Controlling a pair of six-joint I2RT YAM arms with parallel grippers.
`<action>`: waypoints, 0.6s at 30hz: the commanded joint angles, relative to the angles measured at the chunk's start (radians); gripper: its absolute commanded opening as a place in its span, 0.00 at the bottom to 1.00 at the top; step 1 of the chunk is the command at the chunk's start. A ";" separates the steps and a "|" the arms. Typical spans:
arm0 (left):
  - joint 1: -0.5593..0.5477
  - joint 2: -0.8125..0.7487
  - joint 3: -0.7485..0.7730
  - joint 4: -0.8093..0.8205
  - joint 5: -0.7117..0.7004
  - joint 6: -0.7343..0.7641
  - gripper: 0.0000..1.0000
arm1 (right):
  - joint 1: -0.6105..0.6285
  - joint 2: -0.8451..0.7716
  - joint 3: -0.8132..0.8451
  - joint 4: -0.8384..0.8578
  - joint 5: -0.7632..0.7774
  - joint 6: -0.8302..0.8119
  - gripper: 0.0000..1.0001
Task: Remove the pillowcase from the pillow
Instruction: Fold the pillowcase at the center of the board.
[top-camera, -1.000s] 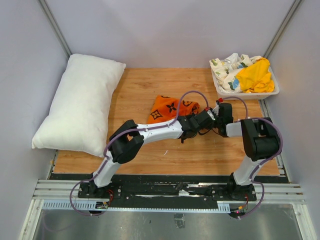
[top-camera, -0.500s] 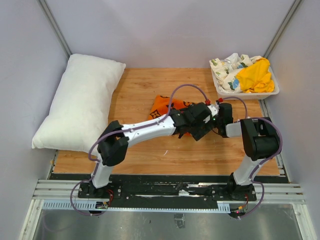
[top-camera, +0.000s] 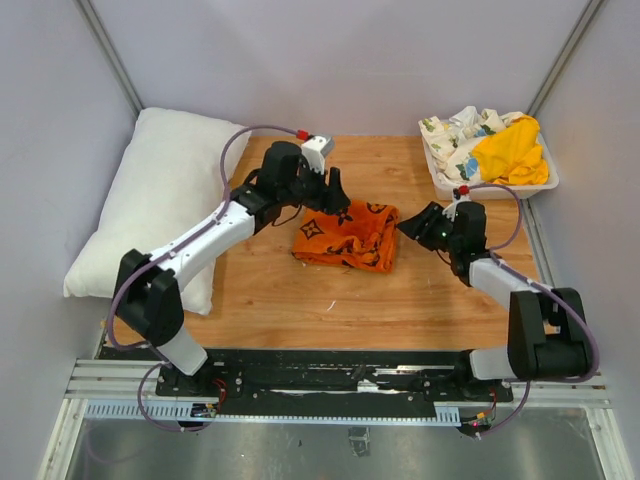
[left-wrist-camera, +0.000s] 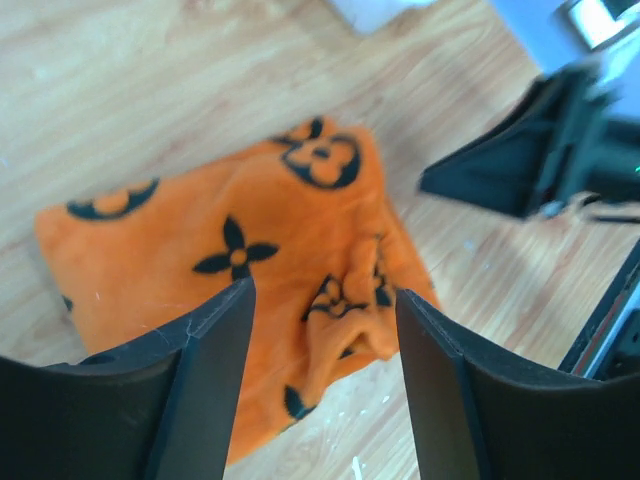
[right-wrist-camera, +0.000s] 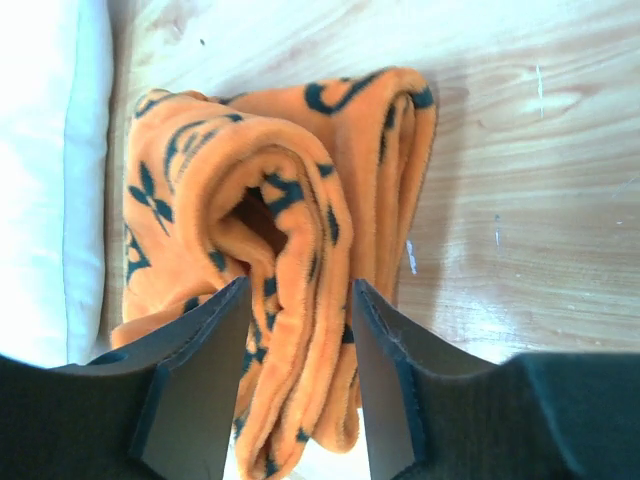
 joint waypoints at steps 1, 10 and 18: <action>0.030 0.054 -0.127 0.149 0.120 -0.039 0.61 | -0.003 -0.116 0.042 -0.118 0.078 -0.080 0.51; 0.030 0.177 -0.150 0.287 0.212 -0.094 0.50 | 0.176 -0.067 0.284 -0.307 0.174 -0.283 0.62; 0.006 0.189 -0.230 0.399 0.273 -0.174 0.47 | 0.184 0.103 0.396 -0.401 0.241 -0.344 0.55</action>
